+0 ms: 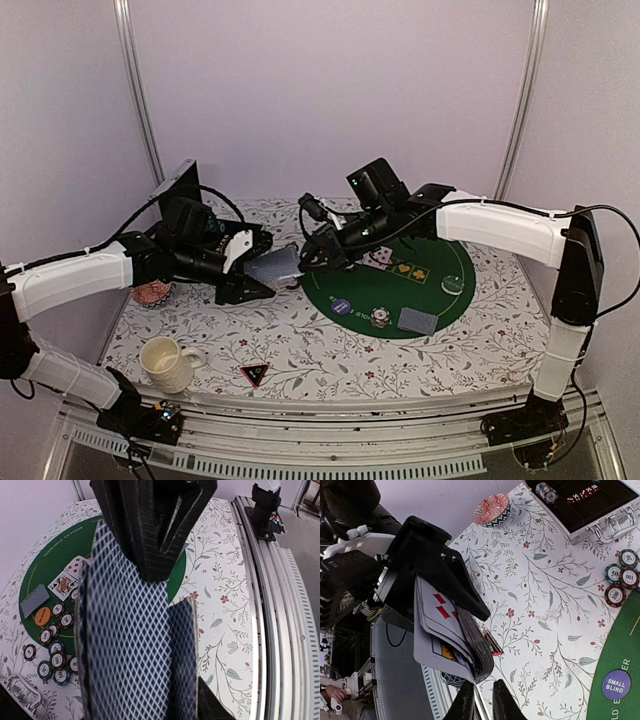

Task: Distribute texas hold em gaming equipment
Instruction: Pick up the poker card from the face-down deck piles.

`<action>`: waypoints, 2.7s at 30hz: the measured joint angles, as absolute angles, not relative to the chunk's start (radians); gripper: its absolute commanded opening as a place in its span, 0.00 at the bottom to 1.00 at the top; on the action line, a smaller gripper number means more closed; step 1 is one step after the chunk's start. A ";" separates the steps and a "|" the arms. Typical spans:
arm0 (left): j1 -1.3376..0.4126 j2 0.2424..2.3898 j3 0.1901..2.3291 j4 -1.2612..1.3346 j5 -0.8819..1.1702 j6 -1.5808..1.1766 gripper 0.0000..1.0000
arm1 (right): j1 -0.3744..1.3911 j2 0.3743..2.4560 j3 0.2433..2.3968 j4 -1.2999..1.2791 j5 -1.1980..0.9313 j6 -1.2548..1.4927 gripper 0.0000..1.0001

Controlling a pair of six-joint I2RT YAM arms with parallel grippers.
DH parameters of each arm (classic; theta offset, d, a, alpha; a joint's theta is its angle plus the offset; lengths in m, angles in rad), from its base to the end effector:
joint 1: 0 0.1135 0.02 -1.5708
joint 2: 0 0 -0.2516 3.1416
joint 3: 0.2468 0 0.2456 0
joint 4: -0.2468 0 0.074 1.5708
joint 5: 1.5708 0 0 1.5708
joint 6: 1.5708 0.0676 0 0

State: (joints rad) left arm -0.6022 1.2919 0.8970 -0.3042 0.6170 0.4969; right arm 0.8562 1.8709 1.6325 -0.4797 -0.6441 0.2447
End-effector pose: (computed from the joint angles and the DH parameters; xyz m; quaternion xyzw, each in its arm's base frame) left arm 0.2189 -0.1979 0.2360 0.5604 0.6696 -0.2960 0.3872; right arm 0.2553 0.3562 0.2717 -0.3848 0.7842 0.4508 0.1836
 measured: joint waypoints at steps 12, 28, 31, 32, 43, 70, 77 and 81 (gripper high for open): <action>-0.602 1.292 0.897 -0.304 0.617 0.497 0.38 | 0.857 1.872 1.663 -0.458 -0.649 0.247 0.27; -0.602 1.292 0.897 -0.305 0.617 0.497 0.38 | 0.857 1.885 1.673 -0.485 -0.623 0.231 0.02; -0.602 1.292 0.897 -0.305 0.617 0.497 0.38 | 0.856 1.884 1.673 -0.506 -0.613 0.221 0.02; -0.602 1.292 0.897 -0.305 0.617 0.497 0.38 | 0.856 1.884 1.673 -0.511 -0.611 0.220 0.02; -0.602 1.292 0.897 -0.305 0.619 0.497 0.38 | 0.856 1.874 1.673 -0.527 -0.626 0.208 0.15; -0.602 1.292 0.897 -0.304 0.619 0.497 0.38 | 0.884 1.897 1.672 -0.382 -0.618 0.207 0.64; -0.602 1.292 0.897 -0.304 0.618 0.497 0.38 | 0.890 1.901 1.663 -0.381 -0.581 0.183 0.41; -0.602 1.292 0.897 -0.304 0.618 0.497 0.38 | 0.890 1.901 1.661 -0.382 -0.560 0.173 0.27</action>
State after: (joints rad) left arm -0.6022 1.2919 0.8970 -0.3042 0.6178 0.4969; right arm 0.8898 1.9011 1.6608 -0.3820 -0.5598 0.1734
